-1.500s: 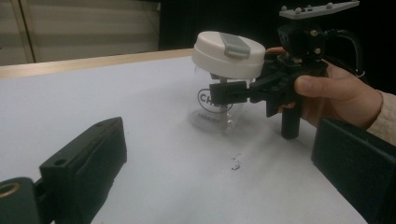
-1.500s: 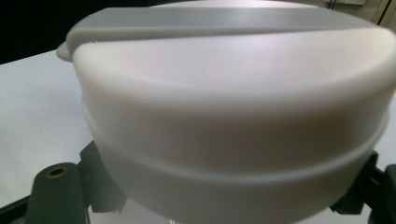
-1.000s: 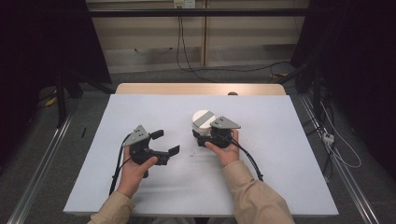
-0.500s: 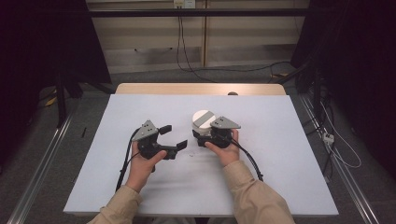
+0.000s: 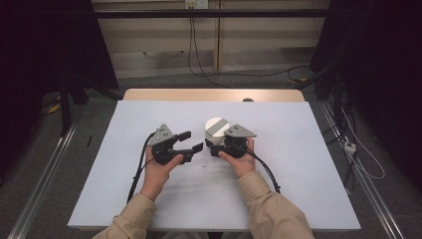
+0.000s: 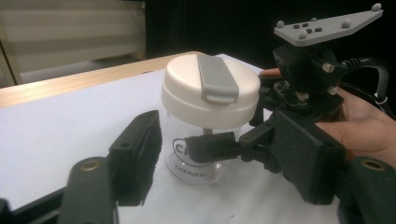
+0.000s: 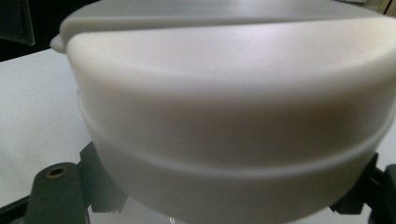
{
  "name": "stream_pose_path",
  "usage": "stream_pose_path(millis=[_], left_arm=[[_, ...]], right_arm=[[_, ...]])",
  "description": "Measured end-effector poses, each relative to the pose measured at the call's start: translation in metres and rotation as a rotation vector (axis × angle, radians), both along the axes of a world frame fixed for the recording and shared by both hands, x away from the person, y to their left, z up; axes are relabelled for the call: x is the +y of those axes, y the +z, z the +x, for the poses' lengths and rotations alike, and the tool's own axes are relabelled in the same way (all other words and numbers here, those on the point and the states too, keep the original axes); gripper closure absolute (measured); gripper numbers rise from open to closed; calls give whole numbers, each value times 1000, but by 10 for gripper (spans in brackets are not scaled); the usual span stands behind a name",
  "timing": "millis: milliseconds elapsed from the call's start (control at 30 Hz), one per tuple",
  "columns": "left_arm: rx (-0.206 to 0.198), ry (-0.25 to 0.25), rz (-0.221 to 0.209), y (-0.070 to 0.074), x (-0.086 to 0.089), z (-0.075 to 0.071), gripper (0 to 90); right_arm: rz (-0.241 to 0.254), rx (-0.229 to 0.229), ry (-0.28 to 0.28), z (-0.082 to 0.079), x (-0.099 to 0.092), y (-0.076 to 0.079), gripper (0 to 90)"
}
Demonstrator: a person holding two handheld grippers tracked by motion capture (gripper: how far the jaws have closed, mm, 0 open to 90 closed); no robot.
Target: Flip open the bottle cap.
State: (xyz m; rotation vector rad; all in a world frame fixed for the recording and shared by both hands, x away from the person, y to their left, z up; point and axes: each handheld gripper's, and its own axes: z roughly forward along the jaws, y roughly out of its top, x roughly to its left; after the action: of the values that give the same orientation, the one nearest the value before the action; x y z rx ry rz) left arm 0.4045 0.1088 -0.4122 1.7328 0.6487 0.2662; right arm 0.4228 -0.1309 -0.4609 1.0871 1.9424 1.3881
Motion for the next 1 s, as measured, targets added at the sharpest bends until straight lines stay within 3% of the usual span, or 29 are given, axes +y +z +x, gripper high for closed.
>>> stream_pose_path(millis=[467,1000], left_arm=[[28,-9,25,-4,-8,6,622],[51,-44,68,-1,-19,10,813]], right_arm=[[-3,3,1,0,0,0,187],[-4,7,3,1,0,-1,186]])
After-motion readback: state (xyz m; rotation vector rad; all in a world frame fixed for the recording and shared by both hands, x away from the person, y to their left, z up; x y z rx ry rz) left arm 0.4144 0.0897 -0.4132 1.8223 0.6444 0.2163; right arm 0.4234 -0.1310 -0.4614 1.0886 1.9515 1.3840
